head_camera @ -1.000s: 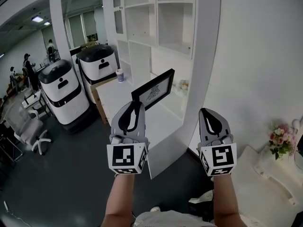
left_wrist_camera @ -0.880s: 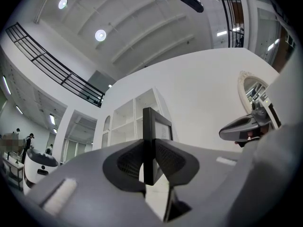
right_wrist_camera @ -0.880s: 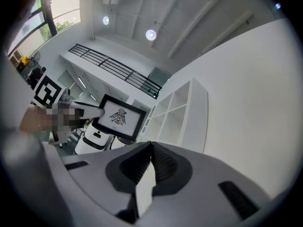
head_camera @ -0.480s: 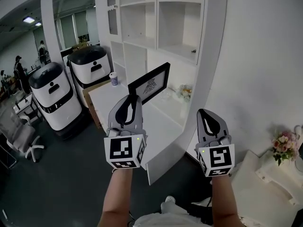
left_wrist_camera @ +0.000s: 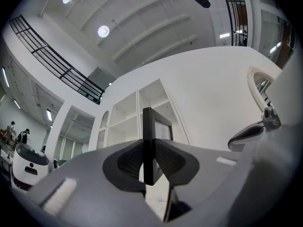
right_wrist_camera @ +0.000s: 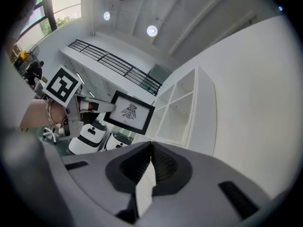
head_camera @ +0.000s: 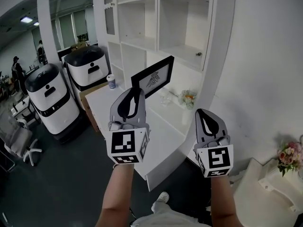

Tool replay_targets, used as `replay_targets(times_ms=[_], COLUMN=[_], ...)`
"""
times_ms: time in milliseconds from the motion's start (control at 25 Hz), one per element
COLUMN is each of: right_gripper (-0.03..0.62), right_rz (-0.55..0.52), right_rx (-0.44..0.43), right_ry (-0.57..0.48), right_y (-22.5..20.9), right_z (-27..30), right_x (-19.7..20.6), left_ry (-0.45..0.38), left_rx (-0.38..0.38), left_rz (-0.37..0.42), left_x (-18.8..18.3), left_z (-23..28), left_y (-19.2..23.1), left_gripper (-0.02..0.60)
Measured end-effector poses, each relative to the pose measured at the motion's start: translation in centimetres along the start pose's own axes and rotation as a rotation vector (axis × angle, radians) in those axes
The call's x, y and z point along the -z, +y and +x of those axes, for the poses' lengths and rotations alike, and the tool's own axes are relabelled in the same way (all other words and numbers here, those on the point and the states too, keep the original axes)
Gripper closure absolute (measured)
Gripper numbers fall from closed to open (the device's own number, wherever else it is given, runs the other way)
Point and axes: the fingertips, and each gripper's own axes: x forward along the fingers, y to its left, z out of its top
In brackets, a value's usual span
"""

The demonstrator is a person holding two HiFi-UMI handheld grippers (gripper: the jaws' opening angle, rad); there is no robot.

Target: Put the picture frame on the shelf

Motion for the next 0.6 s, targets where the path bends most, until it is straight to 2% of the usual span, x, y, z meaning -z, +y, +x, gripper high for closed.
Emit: replay_targets(times_ms=[360, 600], right_gripper=[0.585, 0.585], right_rz=[0.007, 0.014], right_rx=[0.035, 0.054], right_ry=[-0.029, -0.045], right_y=[-4.1, -6.3], right_z=[7.5, 11.2], right_x=[1.4, 2.2], left_ry=[-0.019, -0.013], left_rx=[0.024, 0.025], left_rz=[0.019, -0.023], left_x=[1.4, 1.9], left_z=[9.1, 14.8], left_y=[1.2, 2.5], left_gripper=[0.503, 0.503])
